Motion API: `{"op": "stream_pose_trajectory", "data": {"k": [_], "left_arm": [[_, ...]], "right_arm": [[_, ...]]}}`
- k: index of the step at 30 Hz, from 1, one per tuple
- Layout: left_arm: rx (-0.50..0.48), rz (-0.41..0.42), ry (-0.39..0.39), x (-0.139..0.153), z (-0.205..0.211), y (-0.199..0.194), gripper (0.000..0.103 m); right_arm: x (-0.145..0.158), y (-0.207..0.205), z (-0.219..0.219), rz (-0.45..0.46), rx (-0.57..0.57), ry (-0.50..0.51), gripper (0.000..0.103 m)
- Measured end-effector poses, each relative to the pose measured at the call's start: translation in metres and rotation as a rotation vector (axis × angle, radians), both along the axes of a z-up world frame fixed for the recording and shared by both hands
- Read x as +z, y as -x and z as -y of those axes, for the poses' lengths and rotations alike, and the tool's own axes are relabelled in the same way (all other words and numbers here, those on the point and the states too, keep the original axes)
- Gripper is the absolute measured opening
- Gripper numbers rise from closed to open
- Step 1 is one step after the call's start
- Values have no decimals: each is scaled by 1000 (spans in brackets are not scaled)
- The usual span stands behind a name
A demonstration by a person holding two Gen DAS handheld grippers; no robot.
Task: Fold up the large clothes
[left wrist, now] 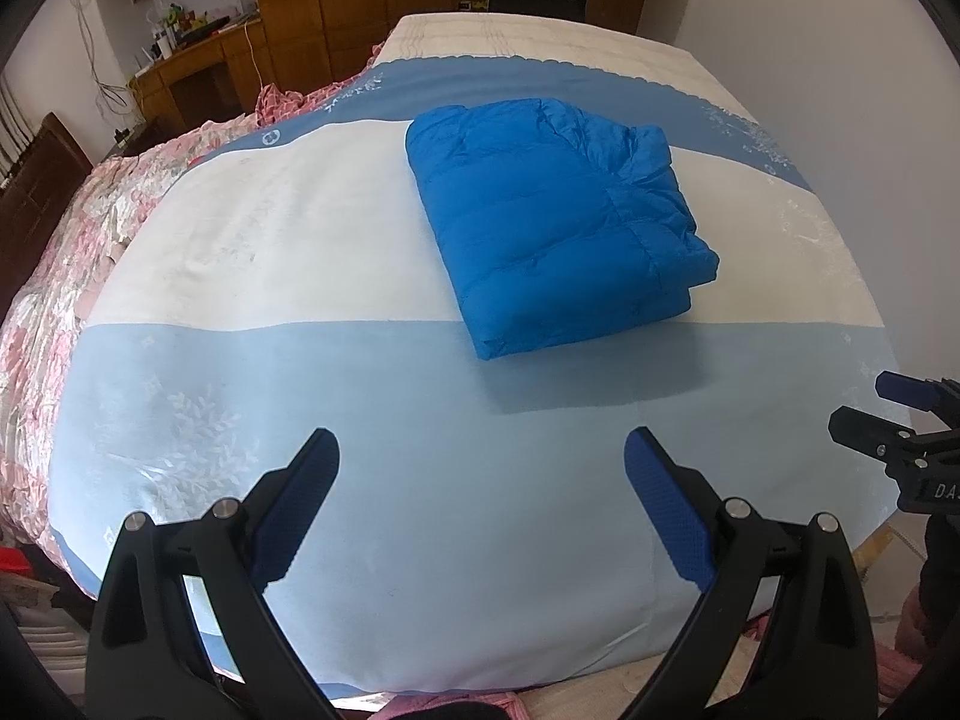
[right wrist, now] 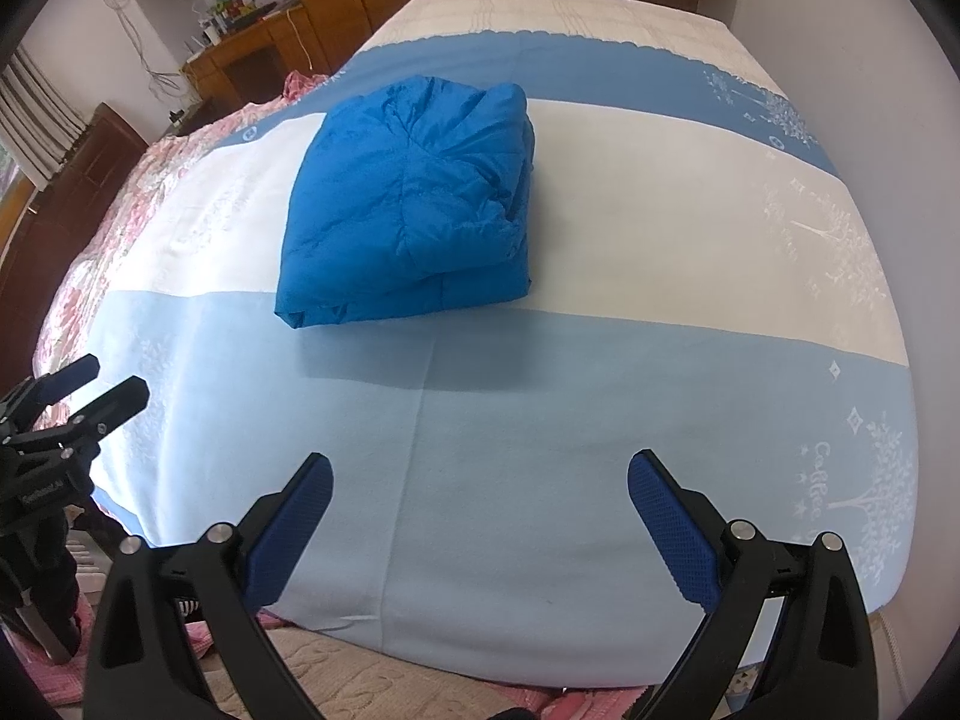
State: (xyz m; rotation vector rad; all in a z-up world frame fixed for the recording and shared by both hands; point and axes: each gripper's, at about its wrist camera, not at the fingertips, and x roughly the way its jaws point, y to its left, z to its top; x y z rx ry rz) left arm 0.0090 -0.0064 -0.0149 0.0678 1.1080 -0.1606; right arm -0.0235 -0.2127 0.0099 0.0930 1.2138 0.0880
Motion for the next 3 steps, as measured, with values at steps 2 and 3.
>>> {"op": "stream_pose_trajectory", "data": {"k": [2, 3], "left_arm": [[0, 1, -1, 0, 1, 0, 95], [-1, 0, 0, 0, 1, 0, 95]], "right_arm": [[0, -1, 0, -1, -1, 1, 99], [0, -1, 1, -2, 0, 2, 99]]}}
